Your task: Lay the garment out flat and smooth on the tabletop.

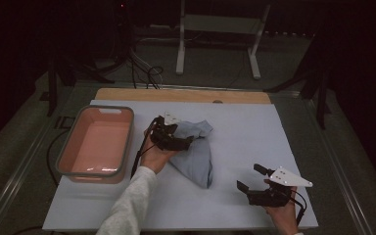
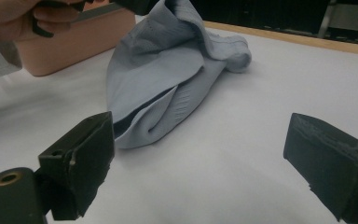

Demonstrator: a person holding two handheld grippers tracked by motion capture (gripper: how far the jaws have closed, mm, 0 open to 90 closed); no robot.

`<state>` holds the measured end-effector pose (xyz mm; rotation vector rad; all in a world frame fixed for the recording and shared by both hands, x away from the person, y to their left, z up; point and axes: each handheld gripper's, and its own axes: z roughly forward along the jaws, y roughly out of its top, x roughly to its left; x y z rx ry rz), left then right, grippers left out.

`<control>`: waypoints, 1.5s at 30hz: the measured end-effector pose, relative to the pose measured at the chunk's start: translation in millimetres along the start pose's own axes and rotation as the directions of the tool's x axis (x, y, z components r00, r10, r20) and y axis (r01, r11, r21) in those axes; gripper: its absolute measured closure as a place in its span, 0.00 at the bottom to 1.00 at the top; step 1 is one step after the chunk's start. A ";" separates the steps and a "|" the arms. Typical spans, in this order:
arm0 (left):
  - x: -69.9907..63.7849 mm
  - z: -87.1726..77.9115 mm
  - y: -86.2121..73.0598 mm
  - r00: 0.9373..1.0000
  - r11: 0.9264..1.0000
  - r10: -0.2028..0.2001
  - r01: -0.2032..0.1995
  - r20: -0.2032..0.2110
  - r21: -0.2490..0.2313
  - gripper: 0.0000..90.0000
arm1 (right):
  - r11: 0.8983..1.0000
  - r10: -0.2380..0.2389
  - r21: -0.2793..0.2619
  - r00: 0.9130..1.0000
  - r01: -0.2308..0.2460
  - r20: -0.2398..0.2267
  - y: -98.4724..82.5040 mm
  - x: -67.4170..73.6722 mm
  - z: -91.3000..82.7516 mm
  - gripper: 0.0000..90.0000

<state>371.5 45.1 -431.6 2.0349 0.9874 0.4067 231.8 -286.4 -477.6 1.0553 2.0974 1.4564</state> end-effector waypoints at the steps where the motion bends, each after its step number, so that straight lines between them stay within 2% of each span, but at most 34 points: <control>1: -3.5 1.0 3.2 1.000 1.000 0.022 -0.022 -0.001 0.006 0.20 | 1.000 0.000 0.001 1.000 0.000 -0.001 0.1 0.3 0.6 0.10; 3: -6.4 1.9 5.4 0.999 0.999 0.032 -0.032 0.001 0.006 0.20 | 1.000 -0.003 0.002 1.000 0.003 -0.003 0.2 0.6 1.2 0.10; 5: -16.9 7.4 13.9 0.998 0.998 0.068 -0.068 -0.005 0.016 0.22 | 1.000 -0.006 0.004 1.000 0.006 -0.007 0.4 1.7 2.2 0.10; 7: -19.0 9.7 15.9 0.997 0.997 0.074 -0.074 -0.012 0.019 0.24 | 1.000 -0.005 0.005 1.000 0.005 -0.007 0.4 2.0 2.3 0.10; 8: -21.2 14.9 18.9 0.995 0.994 0.094 -0.092 -0.045 0.053 0.27 | 1.000 -0.005 0.004 1.000 0.005 -0.007 0.5 2.0 2.3 0.10; 10: -20.8 18.9 19.5 0.992 0.991 0.108 -0.102 -0.071 0.088 0.40 | 1.000 -0.004 0.004 1.000 0.004 -0.007 0.4 1.8 2.2 0.10; 12: -16.8 19.4 18.8 0.994 0.991 0.096 -0.090 -0.054 0.102 0.63 | 1.000 -0.001 0.009 1.000 0.001 -0.005 0.1 1.4 2.7 0.10; 14: -14.0 18.8 18.5 0.994 0.990 0.094 -0.088 -0.052 0.110 0.80 | 1.000 0.001 0.011 1.000 -0.001 -0.007 -0.1 1.0 3.2 0.10; 15: -14.0 18.8 18.5 0.994 0.990 0.094 -0.088 -0.052 0.110 0.80 | 1.000 0.005 0.013 1.000 -0.005 -0.008 -0.1 0.9 3.7 0.10; 16: -7.4 14.3 17.6 0.996 0.991 0.072 -0.066 -0.048 0.113 0.89 | 1.000 0.010 0.016 1.000 -0.010 -0.010 0.2 0.3 4.8 0.10; 17: -3.4 10.8 17.4 0.998 0.993 0.056 -0.051 -0.042 0.111 0.91 | 1.000 0.016 0.016 1.000 -0.016 -0.010 0.6 0.0 5.4 0.10; 19: -1.5 8.5 17.2 0.998 0.993 0.042 -0.037 -0.040 0.108 0.93 | 0.999 0.030 0.014 0.999 -0.029 -0.016 1.4 -0.8 6.9 0.10; 20: 4.9 2.0 16.9 0.999 0.995 0.027 -0.023 -0.041 0.098 0.93 | 0.998 0.053 0.018 0.998 -0.053 -0.019 3.1 -1.7 10.3 0.10; 21: 4.9 2.0 16.9 0.999 0.995 0.027 -0.023 -0.041 0.098 0.94 | 0.998 0.057 0.024 0.998 -0.057 -0.016 3.8 -2.1 12.4 0.10; 23: 12.8 -7.5 14.9 0.999 0.996 -0.002 0.006 -0.047 0.084 0.94 | 0.997 0.064 0.039 0.998 -0.063 -0.023 5.6 -2.7 18.2 0.10; 25: 15.9 -10.7 13.8 0.999 0.997 -0.009 0.013 -0.049 0.081 0.94 | 0.997 0.062 0.044 0.998 -0.061 -0.022 7.0 -2.3 21.0 0.10; 27: 26.1 -20.6 9.4 0.997 0.996 -0.051 0.055 -0.056 0.069 0.94 | 0.998 0.051 0.048 0.998 -0.050 -0.026 15.4 0.5 32.0 0.10; 31: 34.4 -28.9 5.1 0.996 0.995 -0.068 0.072 -0.061 0.070 0.94 | 0.997 0.041 0.062 0.999 -0.039 -0.030 23.1 2.9 43.1 0.10; 33: 39.2 -34.2 2.0 0.993 0.993 -0.098 0.102 -0.072 0.055 0.94 | 0.997 0.039 0.074 0.999 -0.036 -0.034 27.1 4.0 50.9 0.10; 35: 43.2 -38.6 0.4 0.993 0.993 -0.093 0.098 -0.076 0.063 0.94 | 0.996 0.039 0.080 0.999 -0.036 -0.034 29.4 4.8 56.6 0.10; 37: 49.2 -44.8 -2.6 0.990 0.992 -0.113 0.117 -0.080 0.055 0.94 | 0.993 0.048 0.107 0.998 -0.044 -0.033 32.6 6.0 69.4 0.12; 38: 49.2 -44.8 -2.6 0.990 0.992 -0.113 0.117 -0.080 0.055 0.94 | 0.993 0.048 0.107 0.998 -0.044 -0.033 32.6 6.0 69.4 0.12; 39: 52.1 -47.9 -4.3 0.988 0.990 -0.127 0.131 -0.085 0.050 0.94 | 0.991 0.049 0.125 0.998 -0.044 -0.034 33.8 6.7 76.2 0.16; 41: 53.7 -49.6 -4.9 0.988 0.990 -0.127 0.132 -0.085 0.051 0.94 | 0.990 0.051 0.131 0.998 -0.046 -0.034 34.4 7.1 79.4 0.18; 42: 56.2 -52.2 -6.0 0.986 0.988 -0.139 0.144 -0.086 0.047 0.94 | 0.988 0.047 0.149 0.998 -0.040 -0.044 35.4 8.0 85.7 0.25; 43: 56.2 -52.2 -6.0 0.986 0.988 -0.139 0.144 -0.086 0.047 0.94 | 0.988 0.047 0.149 0.998 -0.040 -0.044 35.4 8.0 85.7 0.25; 44: 58.7 -54.3 -6.7 0.985 0.987 -0.146 0.151 -0.089 0.049 0.94 | 0.984 0.046 0.177 0.998 -0.037 -0.045 36.5 9.5 92.6 0.34; 45: 59.8 -55.4 -7.1 0.985 0.987 -0.148 0.153 -0.090 0.048 0.94 | 0.980 0.046 0.195 0.998 -0.038 -0.038 37.0 10.4 96.3 0.39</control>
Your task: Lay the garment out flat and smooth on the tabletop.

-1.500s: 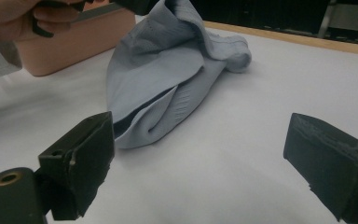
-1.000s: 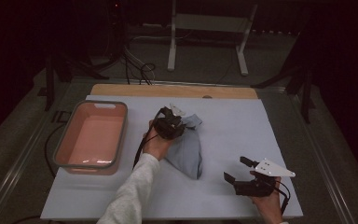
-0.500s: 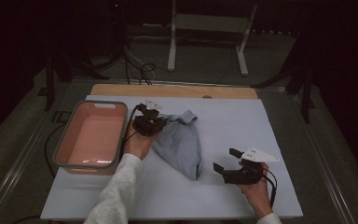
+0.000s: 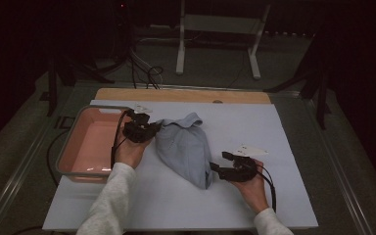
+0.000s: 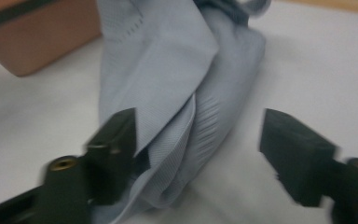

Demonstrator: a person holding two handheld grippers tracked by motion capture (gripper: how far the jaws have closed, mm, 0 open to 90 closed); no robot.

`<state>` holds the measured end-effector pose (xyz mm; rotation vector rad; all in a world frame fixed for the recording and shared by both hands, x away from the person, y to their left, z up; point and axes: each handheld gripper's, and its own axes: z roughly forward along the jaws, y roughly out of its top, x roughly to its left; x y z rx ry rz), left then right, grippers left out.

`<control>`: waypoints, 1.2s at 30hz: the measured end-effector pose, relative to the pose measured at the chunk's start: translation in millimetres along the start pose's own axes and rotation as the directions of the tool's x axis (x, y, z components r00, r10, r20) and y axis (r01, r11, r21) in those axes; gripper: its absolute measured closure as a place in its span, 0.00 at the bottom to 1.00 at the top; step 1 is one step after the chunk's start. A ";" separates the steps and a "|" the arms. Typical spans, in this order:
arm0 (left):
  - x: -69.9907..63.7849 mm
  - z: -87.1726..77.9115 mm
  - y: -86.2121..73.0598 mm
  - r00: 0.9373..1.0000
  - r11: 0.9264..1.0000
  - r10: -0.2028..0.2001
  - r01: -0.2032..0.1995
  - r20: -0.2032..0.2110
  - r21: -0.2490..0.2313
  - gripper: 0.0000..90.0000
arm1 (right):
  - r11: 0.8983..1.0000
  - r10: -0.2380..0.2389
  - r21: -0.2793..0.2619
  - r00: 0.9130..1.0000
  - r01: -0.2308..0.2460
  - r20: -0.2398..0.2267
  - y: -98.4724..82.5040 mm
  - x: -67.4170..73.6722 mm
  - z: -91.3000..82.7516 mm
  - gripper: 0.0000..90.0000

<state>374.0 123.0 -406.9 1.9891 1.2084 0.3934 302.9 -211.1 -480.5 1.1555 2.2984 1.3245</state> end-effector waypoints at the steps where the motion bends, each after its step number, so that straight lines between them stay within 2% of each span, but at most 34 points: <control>1: 1.1 -0.8 -0.2 1.000 1.000 -0.002 0.002 0.001 0.001 0.94 | 1.000 -0.007 0.015 1.000 0.007 -0.006 1.1 0.7 3.4 0.42; 4: 2.7 -2.3 -0.5 1.000 1.000 -0.002 0.002 0.001 0.002 0.94 | 0.999 -0.029 0.043 1.000 0.029 0.005 3.4 2.7 13.3 0.54; 7: 4.1 -3.8 -1.1 1.000 1.000 -0.009 0.009 0.000 0.002 0.94 | 0.997 -0.031 0.067 0.999 0.030 0.010 4.6 2.4 20.2 0.59; 8: 4.7 -4.2 -1.2 1.000 1.000 -0.010 0.010 0.001 0.002 0.94 | 0.995 -0.023 0.096 1.000 0.022 0.006 4.6 2.6 26.2 0.66; 9: 5.0 -4.8 -1.3 1.000 1.000 -0.012 0.012 0.002 0.003 0.94 | 0.995 -0.023 0.096 1.000 0.022 0.006 4.6 2.6 26.2 0.66; 11: 6.6 -5.7 -1.8 1.000 1.000 -0.015 0.015 0.003 0.002 0.94 | 0.990 -0.032 0.134 0.999 0.034 -0.013 2.7 2.5 33.7 0.84; 12: 6.6 -5.7 -1.8 1.000 1.000 -0.015 0.015 0.003 0.002 0.94 | 0.990 -0.032 0.134 0.999 0.034 -0.013 2.7 2.5 33.7 0.84; 14: 7.6 -6.5 -2.4 1.000 1.000 -0.016 0.016 0.004 0.001 0.94 | 0.991 -0.034 0.129 0.999 0.039 -0.038 2.8 2.4 33.7 0.97; 15: 9.0 -7.7 -3.2 1.000 1.000 -0.019 0.019 0.005 0.000 0.94 | 0.991 -0.055 0.125 0.998 0.057 -0.022 4.1 3.3 30.2 0.98; 16: 9.0 -7.7 -3.2 1.000 1.000 -0.019 0.019 0.005 0.000 0.94 | 0.991 -0.055 0.125 0.998 0.057 -0.022 4.1 3.3 30.2 0.98; 17: 10.6 -9.0 -4.8 1.000 1.000 -0.023 0.023 0.009 -0.002 0.94 | 0.991 -0.072 0.113 0.997 0.071 0.002 5.4 2.6 23.5 0.98; 18: 10.6 -9.0 -4.8 1.000 1.000 -0.023 0.023 0.009 -0.002 0.94 | 0.991 -0.072 0.113 0.997 0.071 0.002 5.4 2.6 23.5 0.98; 19: 11.6 -9.5 -6.0 1.000 1.000 -0.025 0.025 0.012 -0.005 0.94 | 0.992 -0.079 0.104 0.996 0.075 0.034 6.2 -0.2 14.9 0.98; 20: 12.6 -10.4 -7.2 1.000 1.000 -0.024 0.024 0.016 -0.002 0.94 | 0.992 -0.079 0.104 0.996 0.075 0.034 6.2 -0.2 14.9 0.98; 21: 13.1 -10.8 -8.9 0.999 1.000 -0.030 0.030 0.018 -0.005 0.94 | 0.994 -0.078 0.086 0.995 0.072 0.063 5.8 -4.9 5.4 0.98; 27: 14.6 -14.7 -23.1 0.998 0.999 -0.048 0.048 0.049 -0.004 0.94 | 0.999 -0.036 0.031 0.987 0.032 0.156 -2.7 -20.7 -24.1 0.98; 28: 14.6 -14.7 -23.1 0.998 0.999 -0.048 0.048 0.049 -0.004 0.94 | 0.999 -0.036 0.031 0.987 0.032 0.156 -2.7 -20.7 -24.1 0.98; 29: 14.6 -15.2 -25.1 0.998 0.999 -0.047 0.047 0.049 0.003 0.94 | 1.000 -0.030 0.014 0.981 0.028 0.191 -6.3 -25.6 -33.3 0.98; 30: 14.2 -15.3 -27.1 0.998 0.999 -0.045 0.045 0.050 0.008 0.94 | 1.000 -0.030 0.014 0.981 0.028 0.191 -6.3 -25.6 -33.3 0.98; 32: 11.9 -14.0 -32.4 0.996 0.999 -0.052 0.051 0.071 0.017 0.94 | 1.000 0.005 -0.016 0.977 -0.002 0.213 -11.4 -32.2 -45.3 0.98; 34: 10.3 -14.3 -32.8 0.997 0.999 -0.043 0.042 0.066 0.010 0.90 | 1.000 0.009 -0.021 0.978 -0.005 0.210 -12.6 -33.0 -47.7 0.98; 35: 8.6 -14.9 -32.1 0.998 0.999 -0.040 0.040 0.053 0.000 0.81 | 1.000 0.005 -0.018 0.978 -0.001 0.208 -13.5 -32.6 -49.6 0.98; 36: 6.1 -17.0 -28.6 0.997 0.998 -0.051 0.053 0.052 -0.033 0.63 | 1.000 -0.012 -0.017 0.979 0.016 0.206 -15.3 -30.8 -51.7 0.98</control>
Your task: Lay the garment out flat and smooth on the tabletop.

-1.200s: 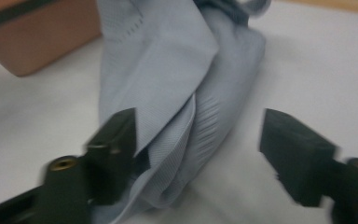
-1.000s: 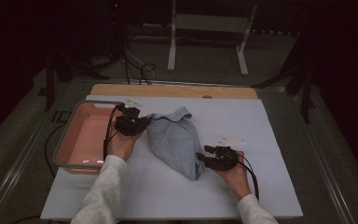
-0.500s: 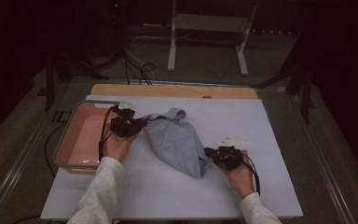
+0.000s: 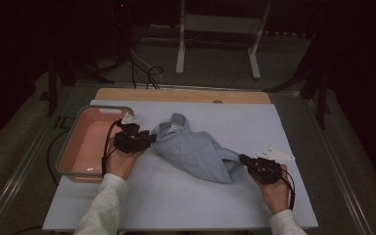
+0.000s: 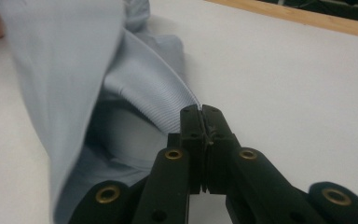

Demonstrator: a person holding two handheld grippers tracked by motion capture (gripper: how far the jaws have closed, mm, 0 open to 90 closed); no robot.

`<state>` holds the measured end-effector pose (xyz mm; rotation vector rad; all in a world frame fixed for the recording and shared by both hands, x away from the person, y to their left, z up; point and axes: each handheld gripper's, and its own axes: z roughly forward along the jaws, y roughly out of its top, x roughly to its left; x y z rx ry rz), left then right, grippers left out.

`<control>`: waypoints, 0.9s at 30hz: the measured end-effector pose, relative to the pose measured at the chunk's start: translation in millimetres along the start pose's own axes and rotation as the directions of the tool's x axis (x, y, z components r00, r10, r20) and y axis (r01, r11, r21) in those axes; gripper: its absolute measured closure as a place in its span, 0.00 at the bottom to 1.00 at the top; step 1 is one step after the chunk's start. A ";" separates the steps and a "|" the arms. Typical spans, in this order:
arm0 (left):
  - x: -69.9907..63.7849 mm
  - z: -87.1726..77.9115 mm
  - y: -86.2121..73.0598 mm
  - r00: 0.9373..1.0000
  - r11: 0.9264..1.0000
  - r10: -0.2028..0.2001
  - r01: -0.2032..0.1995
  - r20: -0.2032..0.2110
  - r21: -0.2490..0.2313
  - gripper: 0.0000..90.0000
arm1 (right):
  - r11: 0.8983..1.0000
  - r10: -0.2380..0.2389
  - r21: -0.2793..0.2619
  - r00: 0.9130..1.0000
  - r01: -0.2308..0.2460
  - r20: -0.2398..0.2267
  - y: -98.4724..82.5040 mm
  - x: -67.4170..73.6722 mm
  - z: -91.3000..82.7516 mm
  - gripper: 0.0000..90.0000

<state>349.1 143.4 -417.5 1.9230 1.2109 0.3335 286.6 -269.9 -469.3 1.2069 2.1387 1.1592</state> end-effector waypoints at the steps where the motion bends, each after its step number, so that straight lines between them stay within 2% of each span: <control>1: 0.0 0.0 0.0 1.000 1.000 0.000 0.000 0.000 0.000 0.55 | 1.000 0.000 0.000 1.000 0.000 0.000 0.0 0.0 0.0 0.98; 3: -5.9 -1.0 5.0 1.000 1.000 0.016 -0.016 -0.020 -0.022 0.44 | 1.000 -0.002 0.003 1.000 0.002 -0.014 -1.8 2.4 -0.9 0.98; 4: -9.9 -1.3 7.4 0.999 0.999 0.028 -0.028 -0.024 -0.023 0.44 | 1.000 -0.002 0.003 1.000 0.002 -0.014 -1.8 2.4 -0.9 0.98; 6: -21.4 3.4 12.3 0.998 0.997 0.064 -0.064 0.003 -0.032 0.39 | 1.000 -0.001 0.000 1.000 0.001 -0.025 -1.5 3.7 -0.2 0.98; 8: -25.0 6.2 13.3 0.997 0.997 0.071 -0.071 0.008 -0.029 0.38 | 1.000 -0.001 -0.001 1.000 0.001 -0.030 -1.7 4.2 -0.1 0.98; 9: -30.4 14.3 14.6 0.997 0.997 0.074 -0.074 0.029 -0.020 0.37 | 1.000 0.000 -0.001 0.999 0.000 -0.033 -1.9 4.3 -0.2 0.98; 10: -30.4 14.3 14.6 0.997 0.997 0.074 -0.074 0.029 -0.020 0.37 | 1.000 0.000 -0.001 0.999 0.000 -0.033 -1.9 4.3 -0.2 0.98; 11: -34.3 24.3 15.2 0.997 0.997 0.076 -0.076 0.033 -0.007 0.37 | 1.000 0.004 -0.001 0.999 -0.004 -0.036 -2.7 4.4 -0.6 0.98; 12: -34.3 24.3 15.2 0.997 0.997 0.076 -0.076 0.033 -0.007 0.37 | 1.000 0.004 -0.001 0.999 -0.004 -0.036 -2.7 4.4 -0.6 0.98; 15: -38.1 44.3 15.1 0.996 0.997 0.068 -0.070 0.051 0.020 0.35 | 1.000 0.010 -0.001 0.999 -0.010 -0.040 -3.8 3.6 -0.4 0.98; 17: -37.8 49.0 15.0 0.996 0.997 0.071 -0.073 0.062 0.028 0.34 | 1.000 0.010 -0.001 0.999 -0.010 -0.040 -4.0 3.7 -0.4 0.98; 18: -38.2 53.7 14.5 0.995 0.997 0.062 -0.065 0.074 0.034 0.32 | 1.000 0.010 -0.002 0.999 -0.010 -0.041 -4.0 3.8 -0.4 0.97; 20: -37.0 66.4 13.0 0.991 0.997 0.040 -0.048 0.126 0.058 0.31 | 1.000 0.010 -0.002 0.999 -0.010 -0.040 -4.1 3.9 -0.2 0.97; 22: -37.0 70.2 12.2 0.991 0.997 0.038 -0.047 0.132 0.064 0.30 | 1.000 0.010 -0.001 0.999 -0.010 -0.040 -4.1 3.9 -0.2 0.97; 24: -37.9 79.7 9.8 0.990 0.993 0.038 -0.052 0.135 0.102 0.28 | 1.000 0.010 0.000 0.999 -0.010 -0.041 -4.0 3.9 -0.3 0.97; 25: -37.9 79.7 9.8 0.990 0.993 0.038 -0.052 0.135 0.102 0.28 | 1.000 0.010 0.000 0.999 -0.010 -0.041 -4.0 3.9 -0.3 0.97; 26: -38.6 82.3 8.8 0.990 0.991 0.042 -0.058 0.133 0.121 0.28 | 1.000 0.010 0.000 0.999 -0.010 -0.041 -4.0 3.9 -0.4 0.97; 27: -39.7 86.6 6.7 0.991 0.983 0.067 -0.086 0.119 0.163 0.30 | 1.000 0.008 -0.001 0.999 -0.008 -0.042 -3.9 3.7 -0.5 0.97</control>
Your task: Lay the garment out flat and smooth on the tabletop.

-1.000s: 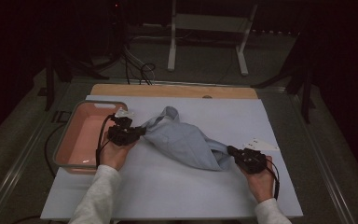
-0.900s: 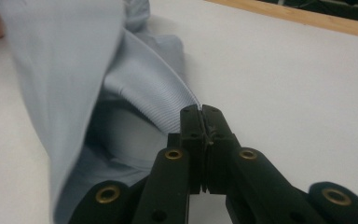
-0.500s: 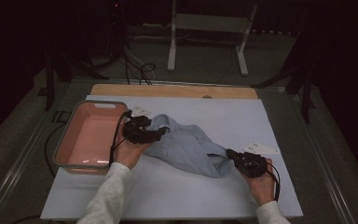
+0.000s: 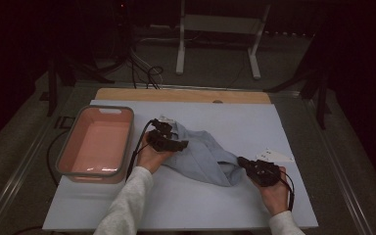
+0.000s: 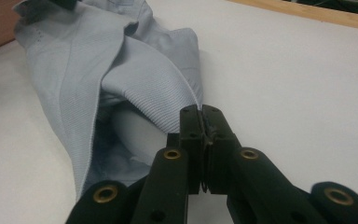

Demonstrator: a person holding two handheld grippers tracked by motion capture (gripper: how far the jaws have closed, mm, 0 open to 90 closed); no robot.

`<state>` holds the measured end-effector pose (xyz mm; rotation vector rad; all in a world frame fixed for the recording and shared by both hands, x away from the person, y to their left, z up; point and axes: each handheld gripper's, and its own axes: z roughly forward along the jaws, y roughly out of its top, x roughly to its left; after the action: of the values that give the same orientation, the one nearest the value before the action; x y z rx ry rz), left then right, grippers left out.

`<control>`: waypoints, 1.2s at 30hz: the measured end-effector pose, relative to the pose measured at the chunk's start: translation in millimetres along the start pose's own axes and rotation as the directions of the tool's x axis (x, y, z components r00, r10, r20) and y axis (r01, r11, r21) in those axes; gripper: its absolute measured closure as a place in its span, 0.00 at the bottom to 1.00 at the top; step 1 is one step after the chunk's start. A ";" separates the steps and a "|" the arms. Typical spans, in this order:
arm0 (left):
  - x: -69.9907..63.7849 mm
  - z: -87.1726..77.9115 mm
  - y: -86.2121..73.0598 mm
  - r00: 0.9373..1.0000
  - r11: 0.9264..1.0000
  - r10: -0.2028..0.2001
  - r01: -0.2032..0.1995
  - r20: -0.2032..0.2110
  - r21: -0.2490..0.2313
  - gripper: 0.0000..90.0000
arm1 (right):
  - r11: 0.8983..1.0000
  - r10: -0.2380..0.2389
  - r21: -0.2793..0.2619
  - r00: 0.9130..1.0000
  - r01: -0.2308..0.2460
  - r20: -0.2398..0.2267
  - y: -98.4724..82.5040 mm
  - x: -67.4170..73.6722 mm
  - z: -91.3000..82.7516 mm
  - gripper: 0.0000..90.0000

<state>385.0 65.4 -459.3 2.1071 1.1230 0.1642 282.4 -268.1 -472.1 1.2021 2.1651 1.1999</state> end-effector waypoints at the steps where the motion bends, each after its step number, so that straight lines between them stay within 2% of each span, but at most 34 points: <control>1: 0.0 0.0 0.0 1.000 1.000 0.000 0.000 0.000 0.000 0.37 | 1.000 0.000 0.000 1.000 0.000 0.000 0.0 0.0 0.0 0.97; 2: -2.2 1.7 -2.0 0.999 0.999 0.032 -0.032 0.001 0.034 0.48 | 1.000 0.001 0.002 1.000 -0.001 -0.001 0.0 0.0 0.0 0.97; 3: -2.2 1.7 -2.0 0.999 0.999 0.032 -0.032 0.001 0.034 0.59 | 1.000 0.001 0.002 1.000 -0.001 -0.001 0.0 0.0 0.0 0.97; 4: -4.1 0.7 -3.2 0.999 0.998 0.053 -0.053 0.003 0.044 0.70 | 1.000 -0.004 0.003 1.000 0.004 -0.003 -0.1 -0.3 -0.1 0.97; 5: -5.9 -0.3 -4.6 0.998 0.996 0.068 -0.069 0.006 0.050 0.70 | 1.000 -0.004 0.003 1.000 0.004 -0.003 -0.1 -0.3 -0.1 0.97; 6: -7.4 -2.2 -5.9 0.997 0.995 0.076 -0.076 0.007 0.057 0.88 | 1.000 -0.005 0.003 1.000 0.005 -0.005 -0.1 -0.3 -0.2 0.97; 7: -8.4 -4.4 -7.2 0.997 0.995 0.082 -0.083 0.011 0.053 0.88 | 1.000 -0.005 0.003 1.000 0.005 -0.005 -0.1 -0.3 -0.2 0.97; 9: -11.5 -12.6 -10.8 0.995 0.995 0.092 -0.093 0.022 0.035 0.97 | 1.000 -0.003 0.004 1.000 0.003 -0.004 0.1 -0.2 0.1 0.97; 10: -11.5 -12.6 -10.8 0.995 0.995 0.092 -0.093 0.022 0.035 0.98 | 1.000 -0.003 0.004 1.000 0.003 -0.004 0.1 -0.2 0.1 0.97; 12: -16.8 -24.4 -16.4 0.994 0.995 0.100 -0.100 0.036 0.007 0.98 | 1.000 -0.005 0.003 1.000 0.005 -0.005 0.3 0.0 0.1 0.95; 14: -16.8 -24.4 -16.4 0.994 0.995 0.100 -0.100 0.036 0.007 0.98 | 1.000 -0.006 0.001 1.000 0.006 -0.005 0.5 0.1 0.2 0.95; 15: -24.0 -37.0 -25.3 0.993 0.994 0.104 -0.102 0.058 -0.034 0.98 | 1.000 -0.012 -0.007 1.000 0.012 -0.007 1.8 0.8 -0.1 0.84; 16: -26.2 -40.3 -28.5 0.992 0.994 0.106 -0.103 0.064 -0.046 0.98 | 1.000 -0.015 -0.009 1.000 0.015 -0.001 2.7 1.9 -0.2 0.79; 20: -34.6 -51.5 -41.7 0.986 0.986 0.147 -0.141 0.074 -0.087 0.98 | 0.999 -0.037 -0.016 0.999 0.037 0.007 6.9 7.4 2.8 0.65; 24: -41.8 -58.6 -54.4 0.983 0.981 0.165 -0.154 0.086 -0.120 0.98 | 0.999 -0.044 -0.023 0.999 0.044 0.000 12.7 11.7 7.9 0.59; 29: -46.9 -67.4 -68.9 0.978 0.978 0.184 -0.172 0.095 -0.122 0.98 | 0.999 -0.048 -0.009 0.999 0.048 -0.011 21.0 14.7 16.3 0.55; 36: -47.6 -79.8 -90.2 0.979 0.979 0.171 -0.155 0.113 -0.133 0.98 | 0.999 -0.050 0.011 0.999 0.050 -0.013 27.1 14.8 25.4 0.54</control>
<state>261.8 104.2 -450.3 2.0679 0.8454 0.1732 304.5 -236.0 -462.9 1.1409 2.2005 1.1797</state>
